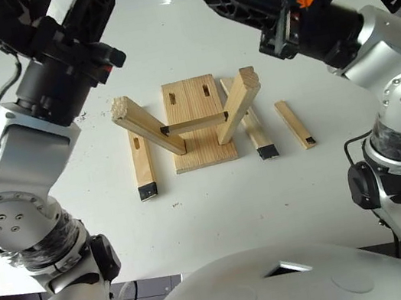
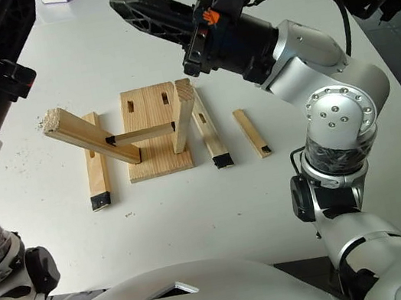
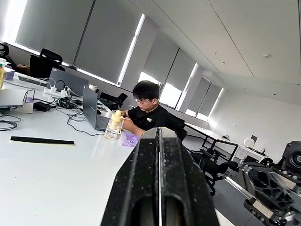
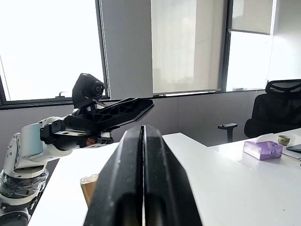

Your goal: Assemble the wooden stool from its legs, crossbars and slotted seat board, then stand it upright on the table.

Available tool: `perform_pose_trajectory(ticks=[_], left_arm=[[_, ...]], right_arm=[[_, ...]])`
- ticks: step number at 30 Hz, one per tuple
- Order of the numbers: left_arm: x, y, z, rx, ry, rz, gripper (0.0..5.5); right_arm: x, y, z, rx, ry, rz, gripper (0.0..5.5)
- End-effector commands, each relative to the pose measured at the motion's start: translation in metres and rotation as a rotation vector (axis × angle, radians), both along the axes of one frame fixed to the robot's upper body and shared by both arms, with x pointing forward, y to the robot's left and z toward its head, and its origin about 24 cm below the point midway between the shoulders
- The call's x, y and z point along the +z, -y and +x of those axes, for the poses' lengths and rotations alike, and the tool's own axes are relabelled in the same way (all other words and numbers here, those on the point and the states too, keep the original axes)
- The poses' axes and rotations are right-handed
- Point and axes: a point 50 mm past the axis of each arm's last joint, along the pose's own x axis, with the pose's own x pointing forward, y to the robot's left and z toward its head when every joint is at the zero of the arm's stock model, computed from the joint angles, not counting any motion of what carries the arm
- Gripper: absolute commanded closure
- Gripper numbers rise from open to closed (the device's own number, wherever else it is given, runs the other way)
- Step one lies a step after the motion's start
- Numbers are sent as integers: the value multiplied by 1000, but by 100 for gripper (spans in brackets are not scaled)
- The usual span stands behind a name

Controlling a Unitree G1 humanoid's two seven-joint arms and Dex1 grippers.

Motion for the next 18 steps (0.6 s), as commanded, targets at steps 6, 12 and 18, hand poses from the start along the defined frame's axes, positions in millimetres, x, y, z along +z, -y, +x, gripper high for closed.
perform_pose_trajectory(ticks=[6, 12, 18], left_arm=[[-21, -2, -10, 29, -103, 52, 550], [-5, -10, -10, 38, -35, 52, 550], [-42, -7, -11, 18, -199, 67, 550]], right_arm=[[-11, -6, -2, -2, -31, -8, 548], [9, -6, -3, 36, -5, 66, 548], [-46, -14, -1, 29, -84, -188, 548]])
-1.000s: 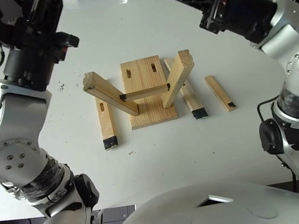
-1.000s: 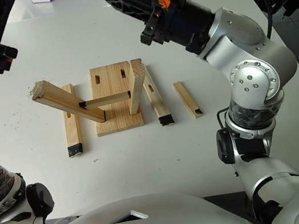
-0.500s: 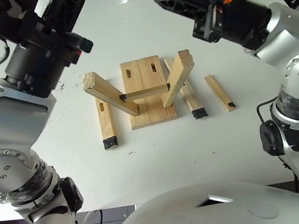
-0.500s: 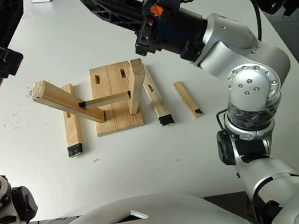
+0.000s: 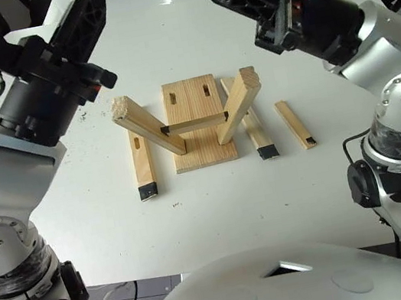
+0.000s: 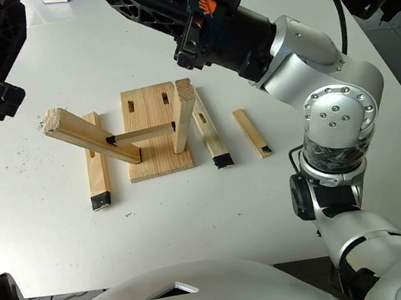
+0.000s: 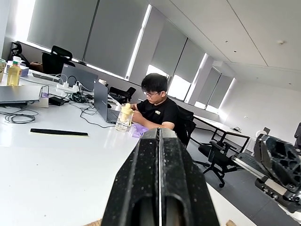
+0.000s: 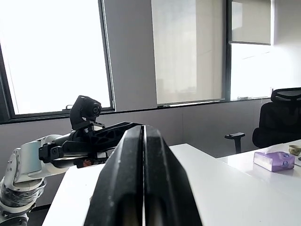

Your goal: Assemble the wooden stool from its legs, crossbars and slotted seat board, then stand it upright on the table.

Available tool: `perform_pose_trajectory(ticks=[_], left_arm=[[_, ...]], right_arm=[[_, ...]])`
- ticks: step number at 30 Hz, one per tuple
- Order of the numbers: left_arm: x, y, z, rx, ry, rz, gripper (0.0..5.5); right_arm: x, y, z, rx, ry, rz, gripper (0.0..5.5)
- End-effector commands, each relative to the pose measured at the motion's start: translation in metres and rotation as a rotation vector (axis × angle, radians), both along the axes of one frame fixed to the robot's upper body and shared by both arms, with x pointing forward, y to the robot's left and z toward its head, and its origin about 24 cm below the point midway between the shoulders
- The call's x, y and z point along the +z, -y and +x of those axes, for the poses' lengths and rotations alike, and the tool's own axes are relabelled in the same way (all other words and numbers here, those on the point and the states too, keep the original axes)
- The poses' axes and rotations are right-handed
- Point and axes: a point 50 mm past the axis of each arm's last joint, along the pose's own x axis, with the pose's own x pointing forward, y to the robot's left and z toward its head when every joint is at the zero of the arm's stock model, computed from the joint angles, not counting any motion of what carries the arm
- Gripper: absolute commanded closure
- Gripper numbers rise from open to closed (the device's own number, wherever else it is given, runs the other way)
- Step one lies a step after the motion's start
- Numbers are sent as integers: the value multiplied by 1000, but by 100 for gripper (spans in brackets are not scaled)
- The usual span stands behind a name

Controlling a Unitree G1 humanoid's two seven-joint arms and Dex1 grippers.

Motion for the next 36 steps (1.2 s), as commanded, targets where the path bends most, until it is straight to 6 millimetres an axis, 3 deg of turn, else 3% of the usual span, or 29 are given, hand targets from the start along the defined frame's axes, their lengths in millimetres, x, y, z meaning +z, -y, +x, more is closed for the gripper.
perform_pose_trajectory(ticks=[1, 3, 5, 7, 12, 14, 16, 17, 19, 23, 25, 32, 36], left_arm=[[-39, 4, -2, -21, -166, 19, 550], [-57, 7, -4, -37, -229, 26, 550], [-74, 5, -2, -14, -285, 49, 550], [-76, 6, -1, -12, -280, 47, 550], [-45, -1, 4, 43, -117, -7, 550], [-23, -11, 3, 82, 10, -82, 550], [-5, -25, 1, 110, 106, -169, 550], [-2, -34, 0, 130, 128, -189, 550], [-18, -55, 4, 190, 76, -130, 550], [-101, -91, 8, 252, -216, 134, 550], [-136, -92, -4, 200, -337, 270, 550], [-174, -62, -39, -59, -428, 374, 550], [-179, -47, -45, -127, -417, 401, 550]], right_arm=[[-64, -5, 1, -7, -83, -287, 548], [-83, -4, 0, 5, -105, -343, 548], [-83, -7, -1, 27, -100, -317, 548], [-73, -9, -1, 40, -88, -270, 548], [-26, -1, 8, 15, -69, -19, 548], [-3, 10, 15, -23, -75, 111, 548], [7, 24, 25, -79, -92, 163, 548], [3, 31, 32, -124, -101, 130, 548], [-28, 39, 48, -214, -118, -73, 548], [-121, 45, 60, -204, -149, -534, 548], [-150, 44, 58, -142, -145, -642, 548], [-172, 21, 50, 51, -117, -648, 548], [-183, 8, 47, 137, -106, -684, 548]])
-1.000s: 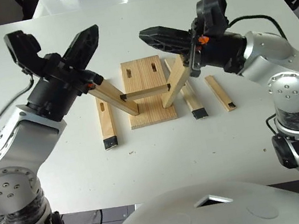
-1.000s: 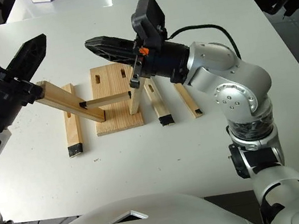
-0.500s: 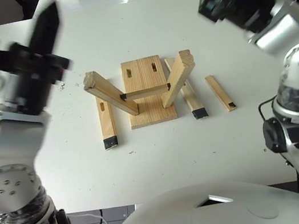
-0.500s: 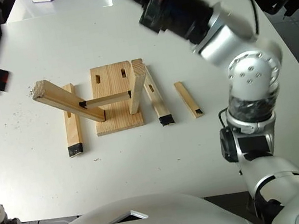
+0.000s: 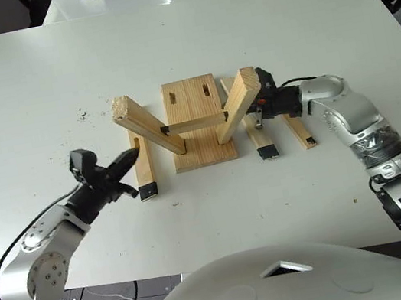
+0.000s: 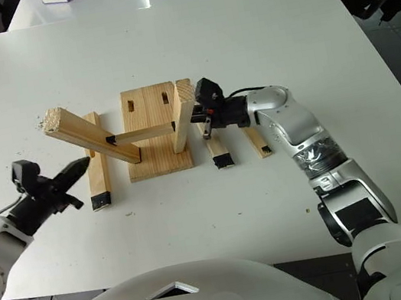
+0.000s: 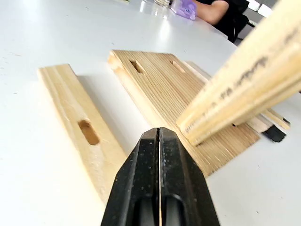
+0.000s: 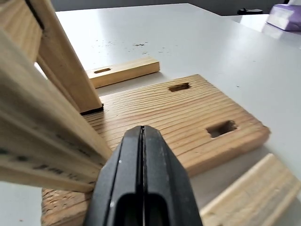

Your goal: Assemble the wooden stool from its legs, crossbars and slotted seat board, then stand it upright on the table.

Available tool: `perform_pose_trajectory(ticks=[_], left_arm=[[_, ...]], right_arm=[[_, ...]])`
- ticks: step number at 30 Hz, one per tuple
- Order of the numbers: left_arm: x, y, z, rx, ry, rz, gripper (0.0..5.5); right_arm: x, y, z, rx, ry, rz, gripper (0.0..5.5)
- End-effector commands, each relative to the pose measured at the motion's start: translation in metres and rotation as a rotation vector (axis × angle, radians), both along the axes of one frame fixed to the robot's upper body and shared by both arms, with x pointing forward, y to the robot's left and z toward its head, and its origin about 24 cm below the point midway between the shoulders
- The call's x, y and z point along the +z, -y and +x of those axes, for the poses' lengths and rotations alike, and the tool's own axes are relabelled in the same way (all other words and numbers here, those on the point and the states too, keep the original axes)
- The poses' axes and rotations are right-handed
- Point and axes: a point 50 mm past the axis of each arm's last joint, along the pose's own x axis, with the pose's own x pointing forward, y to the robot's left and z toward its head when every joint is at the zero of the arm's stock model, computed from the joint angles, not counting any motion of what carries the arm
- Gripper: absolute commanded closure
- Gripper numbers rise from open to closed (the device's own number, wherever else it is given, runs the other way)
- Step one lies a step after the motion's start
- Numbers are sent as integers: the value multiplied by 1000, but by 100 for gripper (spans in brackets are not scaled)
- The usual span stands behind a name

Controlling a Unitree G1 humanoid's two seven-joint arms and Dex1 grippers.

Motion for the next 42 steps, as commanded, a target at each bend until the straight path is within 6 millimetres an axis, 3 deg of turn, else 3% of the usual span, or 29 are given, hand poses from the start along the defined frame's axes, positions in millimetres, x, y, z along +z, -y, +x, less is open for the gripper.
perform_pose_trajectory(ticks=[1, 10, 14, 19, 27, 31, 35, 38, 42], left_arm=[[-2, 17, -4, -75, 11, 4, 550], [-11, 31, 8, -100, 30, 39, 550], [-20, 29, 16, -70, 19, 106, 550], [-13, 26, 32, -34, 65, 134, 550], [-11, 28, 49, -25, 105, 160, 550], [-11, 17, 62, 37, 126, 203, 550], [1, -6, 63, 154, 158, 189, 550], [16, -25, 48, 212, 170, 89, 550], [24, -24, 7, 76, 112, -4, 550]], right_arm=[[-6, -15, 0, 85, -6, -22, 548], [-18, -31, -4, 144, -35, -41, 548], [-16, -34, -22, 215, -68, -12, 548], [-10, -39, -47, 275, -94, 6, 548], [-6, -59, -55, 248, -115, 53, 548], [8, -49, -41, 155, -67, 94, 548], [21, -21, 1, -57, 47, 72, 548], [18, -4, 39, -204, 110, -8, 548], [2, -1, 64, -279, 135, -113, 548]])
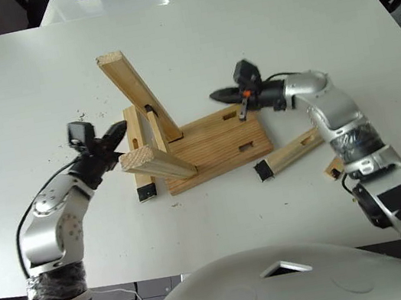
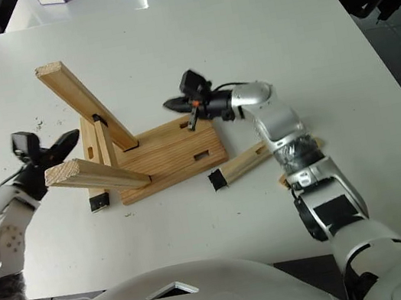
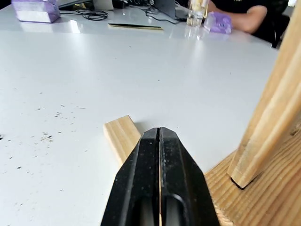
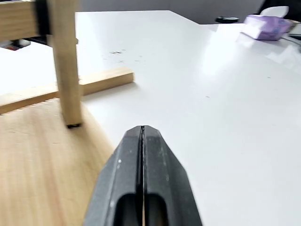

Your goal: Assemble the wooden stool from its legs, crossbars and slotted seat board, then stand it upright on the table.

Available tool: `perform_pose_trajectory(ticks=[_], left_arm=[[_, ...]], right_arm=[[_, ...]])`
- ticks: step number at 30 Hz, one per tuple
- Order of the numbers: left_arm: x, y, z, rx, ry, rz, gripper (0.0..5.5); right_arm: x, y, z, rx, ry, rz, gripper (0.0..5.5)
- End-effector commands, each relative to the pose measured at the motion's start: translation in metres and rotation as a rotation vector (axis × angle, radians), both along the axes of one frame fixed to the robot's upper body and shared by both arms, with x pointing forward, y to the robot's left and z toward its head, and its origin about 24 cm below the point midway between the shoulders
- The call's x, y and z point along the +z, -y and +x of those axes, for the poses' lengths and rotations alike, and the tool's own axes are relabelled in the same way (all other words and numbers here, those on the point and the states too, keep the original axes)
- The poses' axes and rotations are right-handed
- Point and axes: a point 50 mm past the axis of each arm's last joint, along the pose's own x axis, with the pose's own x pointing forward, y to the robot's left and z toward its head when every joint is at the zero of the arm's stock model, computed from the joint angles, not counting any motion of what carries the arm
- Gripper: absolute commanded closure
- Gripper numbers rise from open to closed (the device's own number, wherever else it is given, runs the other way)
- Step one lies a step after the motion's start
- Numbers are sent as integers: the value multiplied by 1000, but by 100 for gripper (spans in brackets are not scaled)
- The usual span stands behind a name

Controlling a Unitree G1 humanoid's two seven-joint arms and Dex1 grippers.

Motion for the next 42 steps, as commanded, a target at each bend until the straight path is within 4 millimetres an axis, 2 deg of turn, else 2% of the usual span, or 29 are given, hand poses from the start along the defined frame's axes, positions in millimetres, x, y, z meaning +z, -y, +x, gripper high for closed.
perform_pose_trajectory(ticks=[1, 3, 5, 7, 10, 14, 18, 22, 28, 35, 42], left_arm=[[5, -2, -51, -165, -113, -40, 550], [5, -14, -66, -204, -188, -1, 550], [11, -11, -79, -318, -264, 1, 550], [12, 0, -88, -453, -339, 0, 550], [7, 19, -91, -600, -390, 7, 550], [-16, 54, -93, -695, -411, 9, 550], [-55, 66, -81, -579, -431, 101, 550], [-72, 79, -63, -483, -402, 143, 550], [-77, 90, -46, -399, -351, 118, 550], [-78, 95, -34, -360, -320, 96, 550], [-79, 101, -22, -338, -287, 86, 550]], right_arm=[[-15, 1, 26, -75, 26, -112, 548], [-22, 7, 29, -103, 18, -144, 548], [-31, 19, 28, -120, 2, -171, 548], [-37, 28, 26, -124, -14, -191, 548], [-45, 37, 21, -104, -45, -223, 548], [-46, 36, 20, -14, -71, -267, 548], [-41, 30, 17, 135, -98, -292, 548], [-39, 27, 16, 206, -105, -311, 548], [-39, 25, 11, 301, -127, -300, 548], [-52, 25, -11, 410, -169, -243, 548], [-50, 25, -37, 450, -170, -150, 548]])
